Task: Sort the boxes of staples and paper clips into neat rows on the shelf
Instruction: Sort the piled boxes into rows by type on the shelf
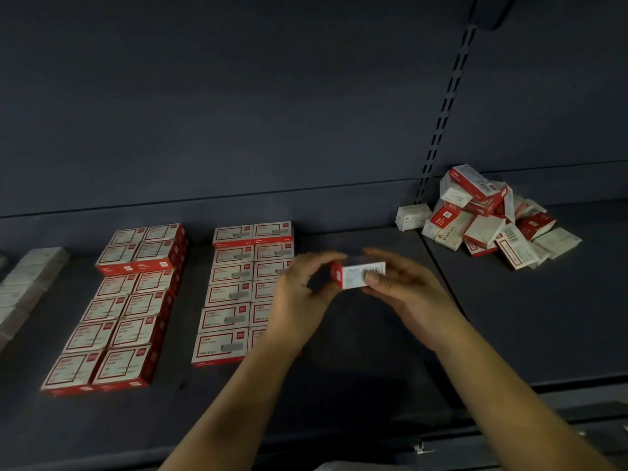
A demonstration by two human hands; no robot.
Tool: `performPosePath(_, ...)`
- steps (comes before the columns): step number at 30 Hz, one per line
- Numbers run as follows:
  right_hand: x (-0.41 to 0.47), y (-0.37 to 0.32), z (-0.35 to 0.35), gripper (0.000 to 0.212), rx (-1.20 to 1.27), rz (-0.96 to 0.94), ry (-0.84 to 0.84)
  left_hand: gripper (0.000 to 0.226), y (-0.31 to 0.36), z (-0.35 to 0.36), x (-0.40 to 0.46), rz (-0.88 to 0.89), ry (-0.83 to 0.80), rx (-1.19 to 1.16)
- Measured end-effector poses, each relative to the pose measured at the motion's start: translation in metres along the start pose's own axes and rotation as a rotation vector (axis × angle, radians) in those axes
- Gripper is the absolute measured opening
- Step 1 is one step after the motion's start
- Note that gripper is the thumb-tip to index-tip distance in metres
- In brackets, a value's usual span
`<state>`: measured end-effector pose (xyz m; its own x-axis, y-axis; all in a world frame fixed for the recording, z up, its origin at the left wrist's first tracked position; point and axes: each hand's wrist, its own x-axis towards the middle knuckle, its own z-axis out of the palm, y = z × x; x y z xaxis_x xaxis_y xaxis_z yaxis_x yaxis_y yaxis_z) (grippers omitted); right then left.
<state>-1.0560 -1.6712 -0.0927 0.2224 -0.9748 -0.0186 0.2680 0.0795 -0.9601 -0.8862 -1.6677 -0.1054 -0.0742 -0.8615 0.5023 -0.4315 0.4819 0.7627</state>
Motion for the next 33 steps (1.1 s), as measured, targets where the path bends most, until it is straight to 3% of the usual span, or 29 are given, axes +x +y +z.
performPosePath(6,-0.003,0.0,0.0,0.079,-0.015,-0.115,-0.014,0.067,0.007,-0.005,-0.008,-0.094,-0.11,-0.11)
performPosePath(10,-0.007,0.002,0.005,0.058,-0.05,-0.123,-0.027,0.049,0.007,-0.01,-0.014,-0.126,-0.103,-0.146)
performPosePath(15,-0.01,0.006,0.014,0.055,-0.053,-0.122,-0.076,0.044,0.0,-0.019,-0.022,-0.146,-0.074,-0.161)
performPosePath(18,-0.011,0.01,0.019,0.054,0.001,-0.116,-0.168,0.03,0.003,-0.03,-0.029,-0.271,-0.073,-0.388)
performPosePath(21,-0.015,0.013,0.031,0.043,-0.07,-0.096,-0.236,0.024,0.007,-0.044,-0.032,-0.557,-0.006,-0.693)
performPosePath(24,-0.019,0.011,0.052,0.041,-0.278,-0.154,-0.172,0.04,-0.002,-0.056,-0.035,-0.712,0.049,-0.974)
performPosePath(26,-0.02,0.005,0.07,0.031,-0.416,-0.251,-0.153,0.069,-0.008,-0.066,-0.037,-0.724,-0.002,-1.051)
performPosePath(28,-0.018,0.001,0.086,0.039,-0.604,-0.339,-0.154,0.082,-0.013,-0.079,-0.04,-0.712,-0.068,-1.115)
performPosePath(31,-0.013,-0.002,0.107,0.069,-0.77,-0.355,-0.221,0.071,-0.016,-0.099,-0.043,-0.705,-0.14,-1.175)
performPosePath(33,-0.01,-0.004,0.123,0.073,-0.834,-0.327,-0.295,0.079,-0.014,-0.114,-0.042,-0.749,-0.16,-1.192)
